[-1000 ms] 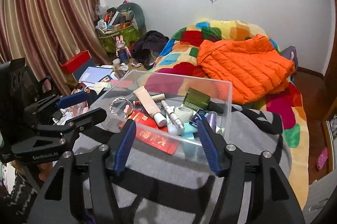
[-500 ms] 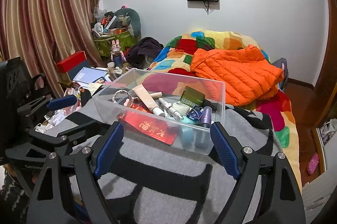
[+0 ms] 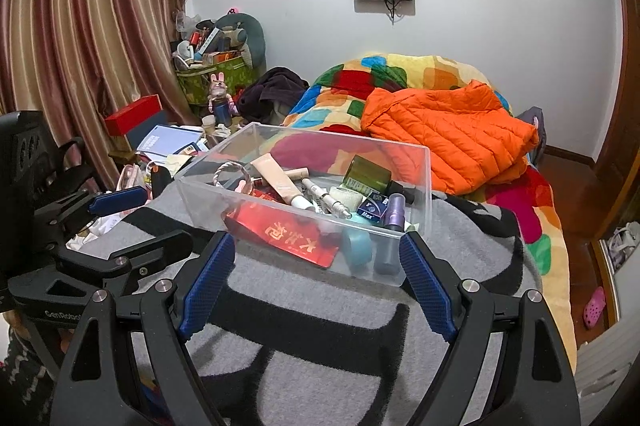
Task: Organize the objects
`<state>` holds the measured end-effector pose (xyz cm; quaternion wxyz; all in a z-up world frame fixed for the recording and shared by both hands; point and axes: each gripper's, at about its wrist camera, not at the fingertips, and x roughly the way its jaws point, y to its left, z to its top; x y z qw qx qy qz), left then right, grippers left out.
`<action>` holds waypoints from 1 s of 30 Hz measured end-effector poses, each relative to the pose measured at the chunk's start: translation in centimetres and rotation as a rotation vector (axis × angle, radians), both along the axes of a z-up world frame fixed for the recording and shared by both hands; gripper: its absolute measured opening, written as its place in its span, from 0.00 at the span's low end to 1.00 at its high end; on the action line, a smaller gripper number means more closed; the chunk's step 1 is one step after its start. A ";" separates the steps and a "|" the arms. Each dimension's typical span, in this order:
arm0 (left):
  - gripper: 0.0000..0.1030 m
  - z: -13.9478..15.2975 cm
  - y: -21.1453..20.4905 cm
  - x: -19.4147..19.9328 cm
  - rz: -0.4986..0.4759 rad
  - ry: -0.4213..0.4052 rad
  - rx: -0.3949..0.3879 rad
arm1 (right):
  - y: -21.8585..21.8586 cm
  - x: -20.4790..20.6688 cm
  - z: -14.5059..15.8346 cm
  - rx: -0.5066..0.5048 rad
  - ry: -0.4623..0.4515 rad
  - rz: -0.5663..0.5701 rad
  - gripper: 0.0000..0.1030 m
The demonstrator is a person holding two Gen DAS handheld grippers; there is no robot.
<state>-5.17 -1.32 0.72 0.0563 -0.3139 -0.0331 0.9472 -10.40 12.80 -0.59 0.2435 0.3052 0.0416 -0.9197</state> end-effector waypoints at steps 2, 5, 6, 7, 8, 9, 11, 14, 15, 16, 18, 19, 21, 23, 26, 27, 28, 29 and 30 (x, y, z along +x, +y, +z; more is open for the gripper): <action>0.94 0.0 0.0 0.0 0.000 -0.001 0.003 | 0.0 0.0 0.0 -0.001 -0.001 -0.001 0.80; 0.94 0.0 0.0 -0.1 -0.001 -0.001 0.003 | 0.0 0.0 0.0 -0.002 -0.001 -0.001 0.80; 0.94 0.0 0.0 -0.1 -0.002 -0.001 0.004 | 0.0 0.0 0.0 -0.002 -0.001 -0.001 0.80; 0.94 0.0 0.0 -0.1 -0.003 0.000 0.004 | 0.0 0.0 -0.1 -0.002 -0.001 -0.001 0.80; 0.94 0.0 0.0 0.0 -0.004 0.001 0.004 | 0.0 0.0 0.0 -0.002 -0.001 -0.001 0.80; 0.94 0.0 0.1 0.0 -0.004 0.002 0.004 | 0.0 -0.1 -0.1 -0.003 -0.002 -0.001 0.80; 0.94 0.1 0.1 0.1 -0.005 0.004 0.003 | 0.1 -0.1 -0.1 -0.005 -0.003 -0.003 0.80; 0.94 0.1 0.1 0.1 -0.006 0.008 0.002 | 0.2 -0.1 -0.2 -0.010 -0.005 -0.005 0.80; 0.94 0.2 0.2 0.1 -0.005 0.009 0.001 | 0.3 0.0 -0.1 -0.011 -0.006 -0.006 0.80; 0.94 0.2 0.2 0.1 -0.006 0.010 0.000 | 0.3 0.0 -0.1 -0.011 -0.006 -0.007 0.80; 0.94 0.2 0.3 0.2 -0.006 0.011 0.001 | 0.3 0.0 -0.1 -0.011 -0.005 -0.007 0.80; 0.94 0.2 0.3 0.2 -0.006 0.010 0.000 | 0.3 0.0 -0.1 -0.012 -0.005 -0.006 0.80; 0.94 0.2 0.2 0.2 -0.005 0.011 0.001 | 0.3 0.0 -0.1 -0.012 -0.005 -0.006 0.80; 0.94 0.2 0.3 0.2 -0.005 0.011 0.001 | 0.3 0.0 -0.1 -0.012 -0.006 -0.007 0.80; 0.94 0.3 0.2 0.2 -0.003 0.011 0.000 | 0.3 0.0 -0.1 -0.013 -0.007 -0.007 0.80; 0.94 0.3 0.2 0.2 -0.004 0.011 0.001 | 0.3 0.0 -0.1 -0.013 -0.007 -0.007 0.80; 0.94 0.3 0.2 0.2 -0.003 0.011 0.001 | 0.3 0.0 -0.1 -0.013 -0.007 -0.007 0.80; 0.94 0.3 0.2 0.2 -0.003 0.010 0.002 | 0.3 0.0 -0.1 -0.013 -0.006 -0.007 0.80; 0.94 0.3 0.2 0.2 -0.003 0.011 0.003 | 0.3 0.0 -0.1 -0.013 -0.006 -0.007 0.80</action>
